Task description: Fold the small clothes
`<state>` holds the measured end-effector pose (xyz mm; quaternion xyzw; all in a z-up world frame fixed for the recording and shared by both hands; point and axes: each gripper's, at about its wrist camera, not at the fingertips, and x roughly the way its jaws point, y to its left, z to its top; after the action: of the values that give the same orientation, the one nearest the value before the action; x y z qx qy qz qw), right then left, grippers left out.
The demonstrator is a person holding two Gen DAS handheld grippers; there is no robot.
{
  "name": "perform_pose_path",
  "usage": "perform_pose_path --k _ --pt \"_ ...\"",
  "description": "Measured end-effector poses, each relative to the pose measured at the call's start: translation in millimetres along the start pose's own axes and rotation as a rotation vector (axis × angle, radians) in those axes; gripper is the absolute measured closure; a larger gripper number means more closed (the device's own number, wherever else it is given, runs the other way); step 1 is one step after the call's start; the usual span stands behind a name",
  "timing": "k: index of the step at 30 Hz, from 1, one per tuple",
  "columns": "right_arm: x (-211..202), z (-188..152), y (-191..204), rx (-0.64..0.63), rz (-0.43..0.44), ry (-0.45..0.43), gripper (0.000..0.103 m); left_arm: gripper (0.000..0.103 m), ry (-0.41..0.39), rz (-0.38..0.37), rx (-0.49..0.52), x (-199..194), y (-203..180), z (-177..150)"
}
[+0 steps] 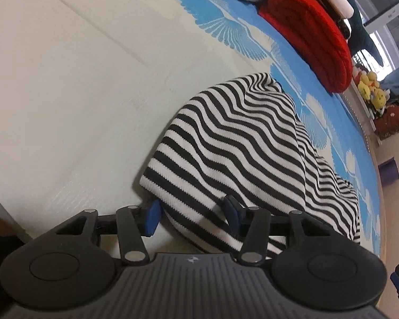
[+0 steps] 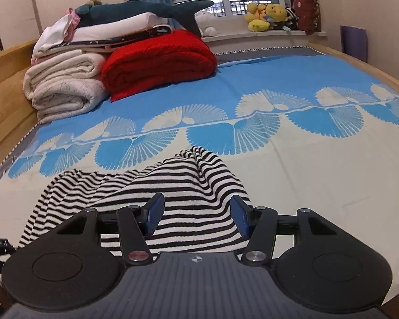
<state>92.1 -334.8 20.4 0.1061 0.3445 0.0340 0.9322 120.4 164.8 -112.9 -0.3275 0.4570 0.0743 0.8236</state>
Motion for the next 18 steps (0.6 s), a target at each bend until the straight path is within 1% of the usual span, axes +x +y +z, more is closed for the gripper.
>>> perform_pose_path --k 1,2,3,4,6,10,12,15,18 --pt "0.6 -0.4 1.5 -0.009 -0.002 0.002 0.046 0.062 -0.003 0.004 0.006 1.2 -1.0 0.8" --pt "1.0 -0.9 2.9 -0.016 -0.005 0.003 0.046 0.066 -0.003 0.005 0.018 2.0 -2.4 0.7" --pt "1.1 -1.0 3.3 -0.019 -0.008 0.003 0.046 0.075 -0.003 0.001 0.028 2.0 -3.5 0.4" --pt "1.0 -1.3 3.5 -0.019 -0.01 0.003 0.046 0.082 -0.008 -0.001 0.04 1.2 -5.6 0.4" --pt "0.6 -1.5 2.3 -0.017 -0.019 0.004 0.046 0.087 -0.029 0.003 0.07 -2.8 -11.8 0.4" --pt "-0.4 -1.0 -3.2 -0.006 -0.044 0.002 0.046 0.089 -0.07 0.024 0.119 -11.5 -23.9 -0.9" --pt "-1.3 -0.6 -7.7 0.005 -0.067 -0.001 0.046 0.09 -0.09 0.051 0.18 -17.2 -34.6 -2.7" --pt "-1.4 1.5 -17.5 0.027 -0.137 0.006 0.046 0.09 -0.116 0.093 0.268 -27.6 -60.2 -4.2" --pt "-1.1 4.0 -34.8 0.081 -0.208 0.031 0.046 0.091 -0.128 0.148 0.353 -37.3 -99.1 -4.6"
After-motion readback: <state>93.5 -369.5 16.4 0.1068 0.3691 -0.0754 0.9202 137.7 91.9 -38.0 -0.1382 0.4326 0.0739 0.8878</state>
